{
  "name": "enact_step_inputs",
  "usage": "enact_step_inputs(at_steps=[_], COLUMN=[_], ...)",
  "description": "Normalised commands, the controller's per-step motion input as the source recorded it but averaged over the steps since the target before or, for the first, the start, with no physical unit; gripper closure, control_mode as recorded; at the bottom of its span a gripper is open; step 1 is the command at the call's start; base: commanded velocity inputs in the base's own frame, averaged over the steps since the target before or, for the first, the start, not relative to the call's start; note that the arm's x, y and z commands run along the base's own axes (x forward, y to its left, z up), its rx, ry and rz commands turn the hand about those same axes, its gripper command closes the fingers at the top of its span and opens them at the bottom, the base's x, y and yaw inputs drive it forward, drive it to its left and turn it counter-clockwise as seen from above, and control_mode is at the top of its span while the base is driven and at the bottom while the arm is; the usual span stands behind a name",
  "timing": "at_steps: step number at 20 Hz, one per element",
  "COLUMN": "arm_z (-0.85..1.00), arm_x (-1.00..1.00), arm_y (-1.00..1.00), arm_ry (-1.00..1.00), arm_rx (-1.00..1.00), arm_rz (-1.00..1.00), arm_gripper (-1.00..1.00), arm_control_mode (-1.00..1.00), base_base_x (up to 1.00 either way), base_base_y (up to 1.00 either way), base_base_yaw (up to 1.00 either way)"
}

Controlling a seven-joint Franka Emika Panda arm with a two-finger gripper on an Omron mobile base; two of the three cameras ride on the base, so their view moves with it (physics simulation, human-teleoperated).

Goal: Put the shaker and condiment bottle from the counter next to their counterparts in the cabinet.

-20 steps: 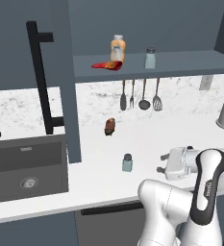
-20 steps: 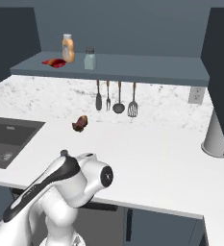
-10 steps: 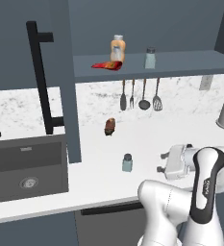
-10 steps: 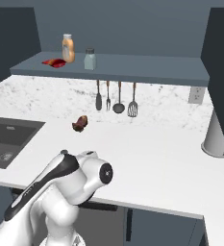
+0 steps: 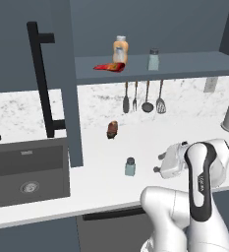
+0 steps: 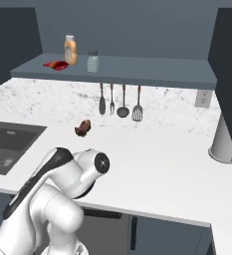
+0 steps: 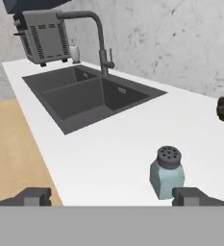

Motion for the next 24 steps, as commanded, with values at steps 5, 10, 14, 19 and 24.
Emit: enact_step_inputs(at_steps=[5, 10, 14, 19, 24], arm_z=[-0.41, -0.41, -0.62, -0.55, -0.46], arm_x=[0.05, 0.15, 0.11, 0.1, 0.19], arm_y=[0.18, 0.16, 0.25, 0.22, 0.34], arm_ry=[-0.02, -0.07, -0.03, -0.01, 0.0], arm_rx=[0.0, 0.0, 0.0, 0.0, 0.0], arm_rz=[-0.05, -0.02, -0.01, 0.0, -0.02], arm_gripper=[-1.0, -1.0, -1.0, -1.0, -1.0], arm_control_mode=[-1.0, -1.0, -1.0, -1.0, -1.0], base_base_x=[0.0, 0.0, 0.0, 0.0, 0.0], base_base_y=[0.0, 0.0, 0.0, 0.0, 0.0], base_base_yaw=[0.0, 0.0, 0.0, 0.0, 0.0])
